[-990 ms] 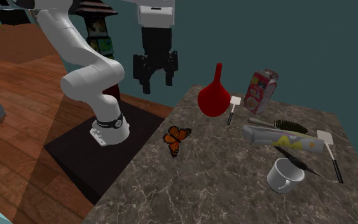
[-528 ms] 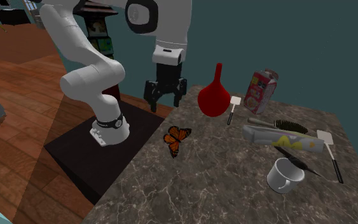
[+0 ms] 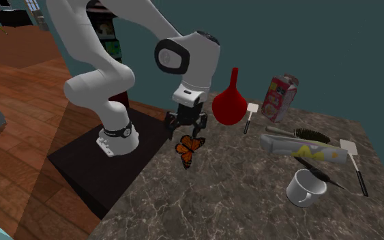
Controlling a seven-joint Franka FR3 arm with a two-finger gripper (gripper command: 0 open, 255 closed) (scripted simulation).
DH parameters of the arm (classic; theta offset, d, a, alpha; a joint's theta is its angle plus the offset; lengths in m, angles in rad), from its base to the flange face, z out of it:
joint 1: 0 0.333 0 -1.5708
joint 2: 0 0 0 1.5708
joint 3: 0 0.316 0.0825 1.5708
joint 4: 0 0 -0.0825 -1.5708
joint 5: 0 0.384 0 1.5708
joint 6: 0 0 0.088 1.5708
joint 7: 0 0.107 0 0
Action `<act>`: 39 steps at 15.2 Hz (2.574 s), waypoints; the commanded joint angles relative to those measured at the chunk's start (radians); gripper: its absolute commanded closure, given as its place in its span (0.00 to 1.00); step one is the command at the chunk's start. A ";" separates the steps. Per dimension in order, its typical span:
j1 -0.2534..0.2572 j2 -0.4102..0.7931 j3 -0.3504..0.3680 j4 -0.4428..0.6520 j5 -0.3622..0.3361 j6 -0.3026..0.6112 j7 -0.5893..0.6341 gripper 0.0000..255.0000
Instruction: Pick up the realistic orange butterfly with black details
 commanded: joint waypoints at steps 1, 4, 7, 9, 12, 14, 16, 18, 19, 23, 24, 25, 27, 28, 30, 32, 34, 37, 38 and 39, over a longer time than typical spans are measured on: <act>-0.022 0.079 0.042 0.003 -0.010 0.043 0.116 0.00; -0.065 0.215 0.091 0.015 -0.055 0.114 0.285 0.00; -0.094 0.339 0.115 0.035 -0.116 0.166 0.435 0.00; -0.097 0.372 0.114 0.032 -0.142 0.195 0.458 0.00; -0.103 0.423 0.112 0.030 -0.187 0.236 0.496 0.00; -0.105 0.458 0.108 0.031 -0.220 0.262 0.524 0.00; -0.105 0.468 0.106 0.031 -0.230 0.269 0.532 0.00; -0.104 0.466 0.106 0.029 -0.229 0.269 0.531 1.00; -0.104 0.466 0.106 0.029 -0.229 0.269 0.531 1.00; -0.105 0.466 0.106 0.029 -0.229 0.269 0.531 1.00; -0.105 0.466 0.106 0.029 -0.229 0.269 0.531 1.00; -0.105 0.466 0.106 0.029 -0.229 0.269 0.531 1.00; -0.104 0.450 0.109 0.030 -0.213 0.256 0.518 1.00; -0.104 0.433 0.111 0.030 -0.196 0.243 0.504 1.00; -0.102 0.398 0.115 0.031 -0.165 0.216 0.478 1.00; -0.098 0.365 0.116 0.032 -0.136 0.189 0.453 1.00; -0.094 0.332 0.115 0.036 -0.110 0.160 0.430 1.00; -0.086 0.286 0.112 0.042 -0.077 0.116 0.399 1.00; -0.084 0.272 0.110 0.045 -0.067 0.101 0.390 1.00; -0.082 0.257 0.109 0.048 -0.058 0.086 0.381 1.00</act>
